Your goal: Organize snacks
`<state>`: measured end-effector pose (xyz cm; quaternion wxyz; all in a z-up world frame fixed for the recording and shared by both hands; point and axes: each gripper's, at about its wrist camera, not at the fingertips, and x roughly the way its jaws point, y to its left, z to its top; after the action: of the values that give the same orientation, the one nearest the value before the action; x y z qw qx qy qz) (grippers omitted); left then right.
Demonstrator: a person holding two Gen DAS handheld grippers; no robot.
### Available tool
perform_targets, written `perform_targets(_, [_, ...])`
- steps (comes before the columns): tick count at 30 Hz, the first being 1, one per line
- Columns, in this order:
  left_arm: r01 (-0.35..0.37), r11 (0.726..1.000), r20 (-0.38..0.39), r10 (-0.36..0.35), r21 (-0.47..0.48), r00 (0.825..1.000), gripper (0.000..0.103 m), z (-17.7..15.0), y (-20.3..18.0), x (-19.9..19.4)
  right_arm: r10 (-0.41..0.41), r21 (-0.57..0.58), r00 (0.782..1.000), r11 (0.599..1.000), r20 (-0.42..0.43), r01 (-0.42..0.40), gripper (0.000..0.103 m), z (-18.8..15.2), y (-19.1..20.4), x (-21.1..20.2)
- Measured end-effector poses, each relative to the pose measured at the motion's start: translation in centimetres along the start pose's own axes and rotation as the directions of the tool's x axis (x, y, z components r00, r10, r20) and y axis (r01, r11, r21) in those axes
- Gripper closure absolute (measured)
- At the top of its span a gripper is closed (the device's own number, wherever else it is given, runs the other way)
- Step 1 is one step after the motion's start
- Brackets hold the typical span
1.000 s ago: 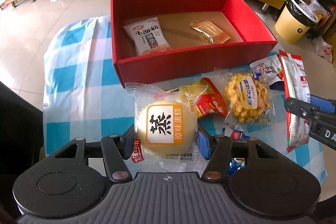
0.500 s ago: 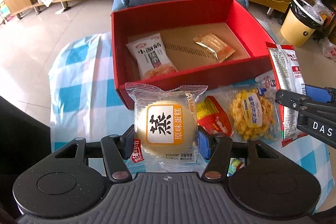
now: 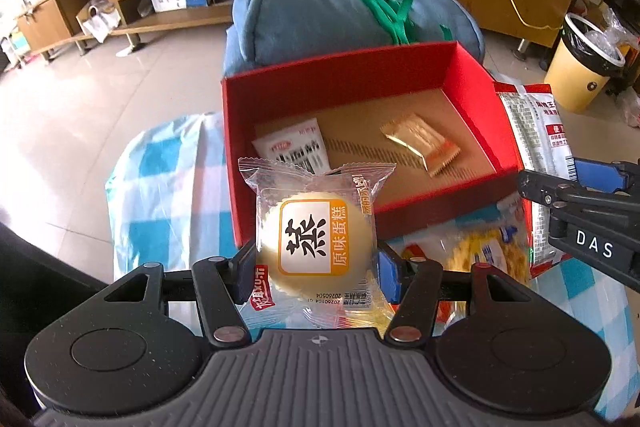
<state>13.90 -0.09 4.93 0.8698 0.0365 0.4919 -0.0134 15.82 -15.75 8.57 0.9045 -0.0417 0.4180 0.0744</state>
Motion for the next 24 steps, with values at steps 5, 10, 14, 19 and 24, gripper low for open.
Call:
perform_targets(5, [-0.019, 1.000, 0.014, 0.019, 0.004, 1.000, 0.038, 1.3, 0.0, 0.7, -0.007, -0.014, 1.000, 1.000, 0.018, 0.008, 0.060, 1.6, 0.3, 1.1])
perform_targets(10, [-0.036, 0.999, 0.017, 0.036, 0.003, 0.999, 0.038, 2.4, 0.2, 1.8, -0.004, -0.027, 0.999, 1.000, 0.032, 0.005, 0.060, 3.1, 0.6, 2.3])
perform_targets(14, [-0.046, 0.999, 0.009, 0.046, 0.003, 0.999, 0.038, 3.2, 0.2, 2.8, -0.014, -0.056, 0.999, 0.998, 0.042, 0.016, 0.060, 4.0, 1.1, 3.4])
perform_targets(19, [-0.063, 0.998, 0.002, 0.063, 0.010, 0.998, 0.038, 3.9, 0.1, 4.0, -0.022, -0.059, 0.999, 0.998, 0.025, 0.024, 0.060, 4.6, 1.1, 5.3])
perform_targets(24, [-0.069, 0.998, -0.009, 0.069, 0.009, 0.998, 0.038, 4.4, 0.1, 5.1, -0.027, -0.061, 1.000, 0.998, 0.015, 0.027, 0.060, 5.1, 1.1, 6.8])
